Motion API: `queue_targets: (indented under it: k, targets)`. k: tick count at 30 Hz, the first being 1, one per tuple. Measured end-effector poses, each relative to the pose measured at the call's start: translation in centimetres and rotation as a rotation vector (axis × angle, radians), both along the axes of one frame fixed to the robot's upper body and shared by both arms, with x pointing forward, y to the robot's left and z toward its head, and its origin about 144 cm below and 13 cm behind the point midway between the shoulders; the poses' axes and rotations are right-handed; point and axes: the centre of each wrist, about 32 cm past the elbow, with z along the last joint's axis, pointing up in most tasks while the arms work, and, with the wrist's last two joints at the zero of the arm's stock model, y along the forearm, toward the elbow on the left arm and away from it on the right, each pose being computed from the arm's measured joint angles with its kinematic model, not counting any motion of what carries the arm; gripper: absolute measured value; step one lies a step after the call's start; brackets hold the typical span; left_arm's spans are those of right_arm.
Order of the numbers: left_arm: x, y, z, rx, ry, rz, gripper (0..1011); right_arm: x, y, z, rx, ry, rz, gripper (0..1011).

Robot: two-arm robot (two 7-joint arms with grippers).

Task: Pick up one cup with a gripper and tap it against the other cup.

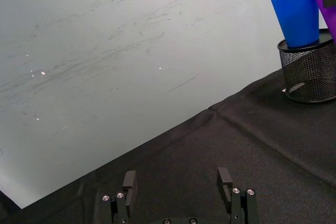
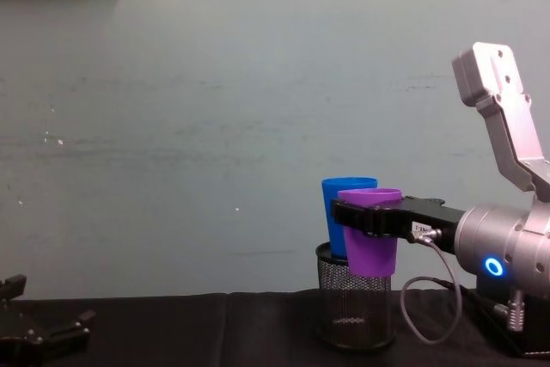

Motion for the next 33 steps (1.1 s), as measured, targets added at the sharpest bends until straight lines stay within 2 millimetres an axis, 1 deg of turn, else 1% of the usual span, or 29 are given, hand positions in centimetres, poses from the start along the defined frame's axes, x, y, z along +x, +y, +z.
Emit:
queue_targets:
  k: [33]
  targets:
    - [0.0,0.0,0.0,0.0,0.0,0.0,1000,0.0,0.0,0.0,0.0,0.0,0.0,726]
